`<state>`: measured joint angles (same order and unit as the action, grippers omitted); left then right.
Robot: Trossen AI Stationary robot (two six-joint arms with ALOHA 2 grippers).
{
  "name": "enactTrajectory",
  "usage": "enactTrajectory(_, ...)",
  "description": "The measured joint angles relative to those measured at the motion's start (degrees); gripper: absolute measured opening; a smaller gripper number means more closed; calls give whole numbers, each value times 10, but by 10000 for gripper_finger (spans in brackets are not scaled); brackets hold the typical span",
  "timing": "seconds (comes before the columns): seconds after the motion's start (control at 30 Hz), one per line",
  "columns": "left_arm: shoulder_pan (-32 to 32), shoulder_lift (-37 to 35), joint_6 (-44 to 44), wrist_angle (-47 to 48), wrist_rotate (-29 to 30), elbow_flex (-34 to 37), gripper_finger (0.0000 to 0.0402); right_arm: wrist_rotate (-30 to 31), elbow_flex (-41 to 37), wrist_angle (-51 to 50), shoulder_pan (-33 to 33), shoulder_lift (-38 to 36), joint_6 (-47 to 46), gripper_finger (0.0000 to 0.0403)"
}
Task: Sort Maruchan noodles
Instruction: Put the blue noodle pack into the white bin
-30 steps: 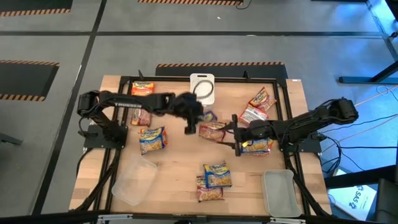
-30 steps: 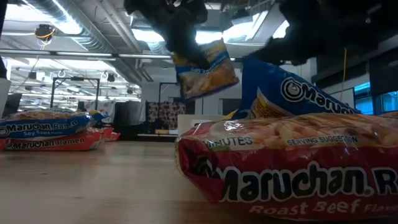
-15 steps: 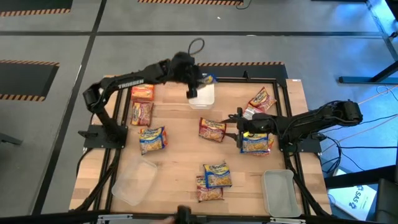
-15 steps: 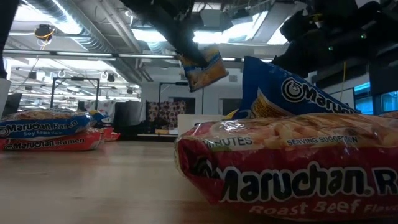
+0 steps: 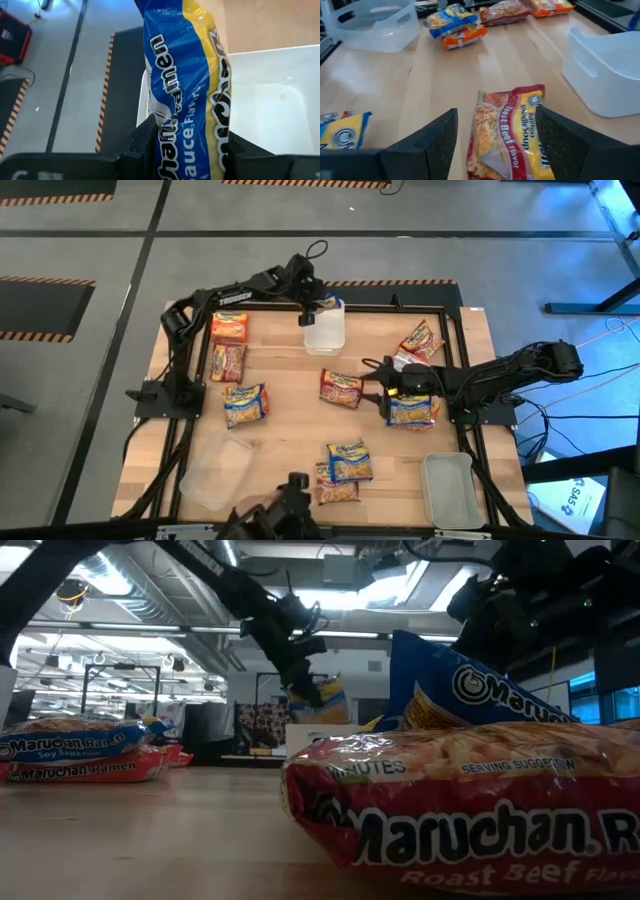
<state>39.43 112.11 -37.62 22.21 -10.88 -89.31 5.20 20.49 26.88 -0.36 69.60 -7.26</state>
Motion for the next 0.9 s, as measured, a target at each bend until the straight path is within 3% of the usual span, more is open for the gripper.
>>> enactTrajectory(0.27,6,20,-21,-14,-36,0,114,22,0,0,0,0,1,248)
enactTrajectory(0.6,-3,39,-26,11,48,0,114,22,0,0,0,0,0,248)
enactTrajectory(0.9,-11,39,-2,43,73,0,114,22,0,0,0,0,0,248)
